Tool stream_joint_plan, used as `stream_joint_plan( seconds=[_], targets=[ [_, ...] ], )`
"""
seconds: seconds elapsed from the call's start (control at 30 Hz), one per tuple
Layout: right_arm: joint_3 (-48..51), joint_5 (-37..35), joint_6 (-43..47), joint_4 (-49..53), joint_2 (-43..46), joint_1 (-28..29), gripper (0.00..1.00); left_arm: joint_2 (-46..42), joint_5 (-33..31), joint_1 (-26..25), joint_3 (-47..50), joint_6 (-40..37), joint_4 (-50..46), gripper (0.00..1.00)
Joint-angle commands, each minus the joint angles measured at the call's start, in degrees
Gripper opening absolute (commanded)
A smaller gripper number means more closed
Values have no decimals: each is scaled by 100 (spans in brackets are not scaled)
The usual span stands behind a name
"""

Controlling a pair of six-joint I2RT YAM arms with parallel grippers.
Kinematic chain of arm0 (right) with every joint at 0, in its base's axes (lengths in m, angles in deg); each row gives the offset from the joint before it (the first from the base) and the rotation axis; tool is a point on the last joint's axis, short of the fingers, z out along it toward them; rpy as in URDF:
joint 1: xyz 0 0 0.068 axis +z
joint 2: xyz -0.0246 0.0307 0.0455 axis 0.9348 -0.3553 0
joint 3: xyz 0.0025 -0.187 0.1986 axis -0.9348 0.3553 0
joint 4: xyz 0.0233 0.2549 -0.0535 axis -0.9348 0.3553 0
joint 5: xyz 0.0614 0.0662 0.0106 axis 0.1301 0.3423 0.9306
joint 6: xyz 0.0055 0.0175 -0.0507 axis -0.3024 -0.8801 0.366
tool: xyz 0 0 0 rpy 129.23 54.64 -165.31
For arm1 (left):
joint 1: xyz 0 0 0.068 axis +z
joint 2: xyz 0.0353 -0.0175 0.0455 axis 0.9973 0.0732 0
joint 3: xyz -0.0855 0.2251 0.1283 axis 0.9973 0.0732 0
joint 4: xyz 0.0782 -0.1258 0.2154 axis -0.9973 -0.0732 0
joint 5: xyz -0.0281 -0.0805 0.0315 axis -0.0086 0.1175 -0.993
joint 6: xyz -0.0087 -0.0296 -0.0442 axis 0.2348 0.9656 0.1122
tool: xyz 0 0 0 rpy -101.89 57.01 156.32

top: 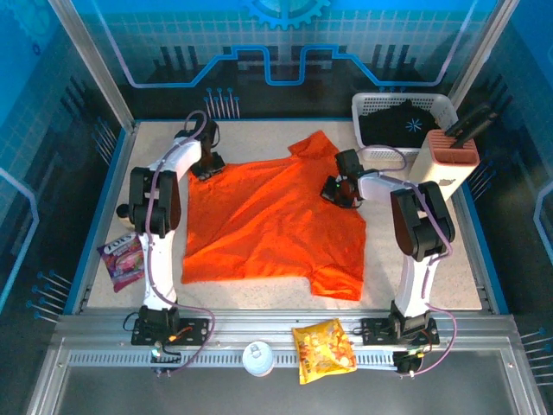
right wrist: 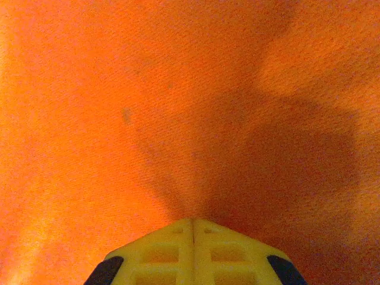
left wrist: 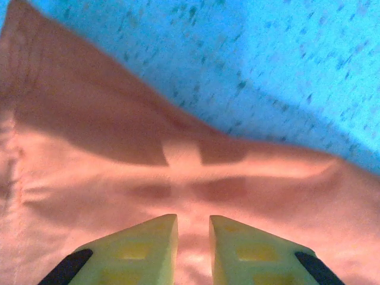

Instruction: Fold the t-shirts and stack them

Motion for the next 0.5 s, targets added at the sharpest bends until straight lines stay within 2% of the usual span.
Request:
stream_joint_plan(
  seconds=[0.0, 0.27, 0.47],
  targets=[
    [248, -60, -176, -194, -7, 111, 0, 430, -140, 39, -489, -139, -583, 22],
    [-442, -393, -60, 299, -320, -19, 0, 1489, 40, 107, -1931, -194, -1287, 22],
    [-1041, -591, -126, 583, -627, -126, 0, 2314, -142, 110, -3437, -239, -1921, 23]
  ],
)
